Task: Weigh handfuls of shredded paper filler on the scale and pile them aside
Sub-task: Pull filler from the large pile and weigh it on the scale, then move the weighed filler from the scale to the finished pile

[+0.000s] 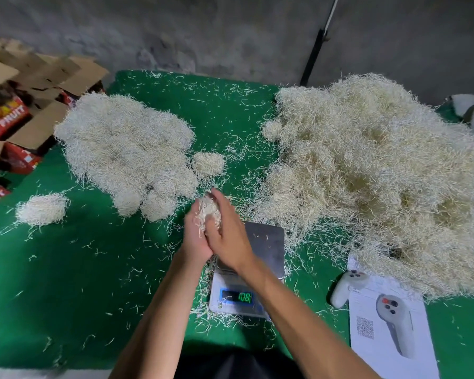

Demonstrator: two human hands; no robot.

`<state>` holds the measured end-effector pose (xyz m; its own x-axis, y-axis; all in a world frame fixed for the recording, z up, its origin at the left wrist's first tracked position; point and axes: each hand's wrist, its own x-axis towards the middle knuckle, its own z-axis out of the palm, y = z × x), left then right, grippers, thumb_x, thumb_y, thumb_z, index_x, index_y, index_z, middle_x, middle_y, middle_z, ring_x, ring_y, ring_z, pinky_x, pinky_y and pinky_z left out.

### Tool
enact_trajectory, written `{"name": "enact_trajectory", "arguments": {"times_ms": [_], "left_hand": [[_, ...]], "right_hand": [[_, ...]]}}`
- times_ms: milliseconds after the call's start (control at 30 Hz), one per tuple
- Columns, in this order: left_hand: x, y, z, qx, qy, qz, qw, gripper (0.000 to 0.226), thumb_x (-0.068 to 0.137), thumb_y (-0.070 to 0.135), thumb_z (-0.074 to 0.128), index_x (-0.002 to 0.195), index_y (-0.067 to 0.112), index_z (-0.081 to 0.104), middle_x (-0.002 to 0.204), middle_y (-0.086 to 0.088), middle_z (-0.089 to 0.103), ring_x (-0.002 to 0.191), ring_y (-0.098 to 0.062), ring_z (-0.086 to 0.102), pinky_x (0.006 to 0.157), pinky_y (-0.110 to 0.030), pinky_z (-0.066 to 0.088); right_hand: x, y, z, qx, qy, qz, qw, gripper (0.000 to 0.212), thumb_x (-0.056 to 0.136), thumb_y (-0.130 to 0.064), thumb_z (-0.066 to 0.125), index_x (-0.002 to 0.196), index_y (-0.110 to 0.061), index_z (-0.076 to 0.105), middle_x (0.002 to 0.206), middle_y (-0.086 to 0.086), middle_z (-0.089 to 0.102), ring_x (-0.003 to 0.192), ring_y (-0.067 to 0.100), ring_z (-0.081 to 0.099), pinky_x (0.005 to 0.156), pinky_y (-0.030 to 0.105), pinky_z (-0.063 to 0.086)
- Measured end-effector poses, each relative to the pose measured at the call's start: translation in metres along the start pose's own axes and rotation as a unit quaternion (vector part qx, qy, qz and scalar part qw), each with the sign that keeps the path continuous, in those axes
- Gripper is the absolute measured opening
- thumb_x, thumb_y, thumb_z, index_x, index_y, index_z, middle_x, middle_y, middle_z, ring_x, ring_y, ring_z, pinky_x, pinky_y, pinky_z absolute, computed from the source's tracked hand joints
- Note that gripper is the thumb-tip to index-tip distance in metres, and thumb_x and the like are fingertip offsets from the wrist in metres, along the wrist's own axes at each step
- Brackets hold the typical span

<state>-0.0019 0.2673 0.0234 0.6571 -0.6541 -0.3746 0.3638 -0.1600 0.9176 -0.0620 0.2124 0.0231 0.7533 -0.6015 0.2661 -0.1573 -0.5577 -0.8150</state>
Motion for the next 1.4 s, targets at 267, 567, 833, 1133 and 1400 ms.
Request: {"name": "enact_trajectory", "arguments": {"times_ms": [267, 567, 833, 1133, 1400], "left_hand": [[0.020, 0.011, -0.008, 0.019, -0.072, -0.035, 0.997, 0.024, 0.100, 0.004, 0.052, 0.122, 0.005, 0.061, 0.105, -0.010, 0.073, 0.096, -0.021, 0.072, 0.075, -0.033, 0.059], [0.018, 0.052, -0.015, 0.322, -0.018, 0.243, 0.915, 0.034, 0.111, 0.020, 0.038, 0.132, -0.001, 0.054, 0.107, -0.007, 0.070, 0.114, -0.019, 0.064, 0.108, -0.035, 0.046], [0.045, 0.052, -0.043, 0.087, 0.012, 0.050, 0.995, 0.027, 0.103, 0.026, 0.057, 0.128, 0.015, 0.057, 0.112, 0.009, 0.063, 0.115, -0.015, 0.063, 0.092, -0.014, 0.048], [0.083, 0.050, -0.044, 0.010, 0.036, -0.111, 0.993, 0.066, 0.103, 0.063, 0.031, 0.108, 0.005, 0.062, 0.096, -0.007, 0.069, 0.084, -0.022, 0.067, 0.071, -0.037, 0.057], [0.106, 0.057, -0.017, -0.006, -0.007, 0.144, 0.990, 0.056, 0.100, 0.068, 0.023, 0.103, 0.027, 0.060, 0.095, -0.010, 0.070, 0.093, -0.024, 0.067, 0.092, -0.043, 0.054]], "right_hand": [[0.033, 0.012, -0.027, 0.014, 0.009, 0.022, 1.000, 0.029, 0.107, -0.028, 0.055, 0.125, -0.017, 0.073, 0.145, -0.001, 0.060, 0.136, 0.013, 0.051, 0.122, 0.045, 0.030], [0.065, 0.001, -0.016, -0.006, 0.034, -0.026, 0.999, 0.034, 0.100, -0.041, 0.063, 0.127, -0.022, 0.070, 0.138, -0.006, 0.064, 0.126, 0.003, 0.056, 0.113, 0.034, 0.041], [0.080, -0.024, 0.026, -0.008, 0.106, -0.040, 0.994, 0.031, 0.095, -0.041, 0.067, 0.077, -0.016, 0.073, 0.083, -0.004, 0.071, 0.080, 0.014, 0.065, 0.088, 0.035, 0.051], [0.179, -0.068, -0.017, 0.212, 0.076, 0.076, 0.971, 0.054, 0.097, -0.027, 0.058, 0.045, -0.024, 0.042, 0.042, -0.013, 0.035, 0.037, 0.010, 0.025, 0.041, 0.023, 0.022], [0.195, -0.055, -0.015, 0.308, 0.131, 0.217, 0.917, 0.037, 0.087, -0.031, 0.054, 0.065, -0.002, 0.055, 0.057, 0.014, 0.052, 0.055, 0.022, 0.039, 0.068, 0.049, 0.049]]}}
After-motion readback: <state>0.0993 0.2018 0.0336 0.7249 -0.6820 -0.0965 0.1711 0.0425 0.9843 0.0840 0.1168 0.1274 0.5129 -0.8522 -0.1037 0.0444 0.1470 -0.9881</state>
